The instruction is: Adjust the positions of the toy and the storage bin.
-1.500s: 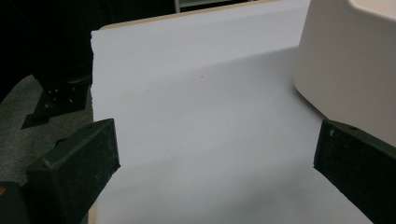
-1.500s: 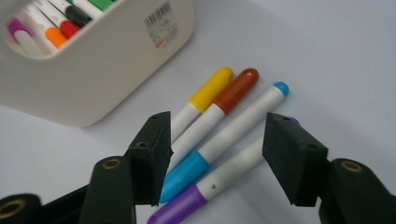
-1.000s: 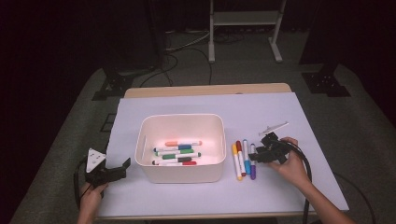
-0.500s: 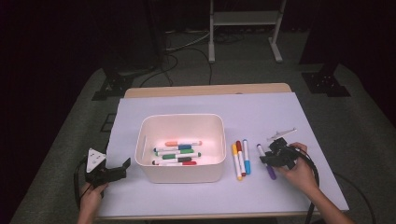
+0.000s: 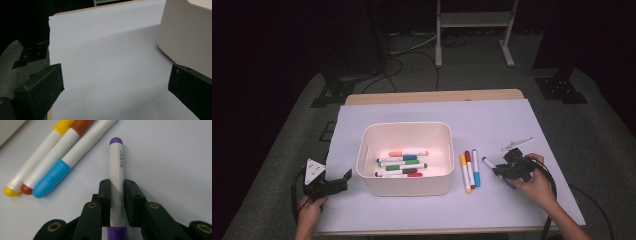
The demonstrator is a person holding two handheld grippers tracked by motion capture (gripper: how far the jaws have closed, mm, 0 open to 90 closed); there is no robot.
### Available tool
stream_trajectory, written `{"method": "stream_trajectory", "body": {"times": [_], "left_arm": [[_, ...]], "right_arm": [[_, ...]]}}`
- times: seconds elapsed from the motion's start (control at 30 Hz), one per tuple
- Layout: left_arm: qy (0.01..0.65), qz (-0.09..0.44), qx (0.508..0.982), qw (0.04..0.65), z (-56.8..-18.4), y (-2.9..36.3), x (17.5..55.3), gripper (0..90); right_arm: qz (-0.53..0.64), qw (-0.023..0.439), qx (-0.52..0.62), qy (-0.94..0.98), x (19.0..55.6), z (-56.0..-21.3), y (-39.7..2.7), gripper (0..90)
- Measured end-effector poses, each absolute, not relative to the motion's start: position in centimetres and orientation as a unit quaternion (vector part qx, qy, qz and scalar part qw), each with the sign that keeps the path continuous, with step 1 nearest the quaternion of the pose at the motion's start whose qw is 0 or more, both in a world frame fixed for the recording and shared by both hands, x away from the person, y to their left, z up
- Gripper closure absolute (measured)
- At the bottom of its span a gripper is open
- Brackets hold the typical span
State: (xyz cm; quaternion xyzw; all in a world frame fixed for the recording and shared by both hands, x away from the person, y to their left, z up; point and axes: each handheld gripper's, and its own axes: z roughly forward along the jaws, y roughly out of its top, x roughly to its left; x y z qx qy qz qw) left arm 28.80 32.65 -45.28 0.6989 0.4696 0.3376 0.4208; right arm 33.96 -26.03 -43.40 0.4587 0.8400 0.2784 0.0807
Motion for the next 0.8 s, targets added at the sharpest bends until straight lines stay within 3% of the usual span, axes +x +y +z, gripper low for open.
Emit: {"method": "stream_trajectory", "body": {"times": [0.4, 0.8], "left_arm": [[0.471, 0.337, 0.699, 0.421, -45.3, 32.6, 28.8, 0.0], [0.471, 0.337, 0.699, 0.421, -45.3, 32.7, 28.8, 0.0]], "right_arm": [[0.339, 0.034, 0.435, 0.834, 33.1, -40.1, -25.6, 75.6], [0.375, 0.028, 0.397, 0.837, 32.6, -35.2, -24.3, 75.6]]}}
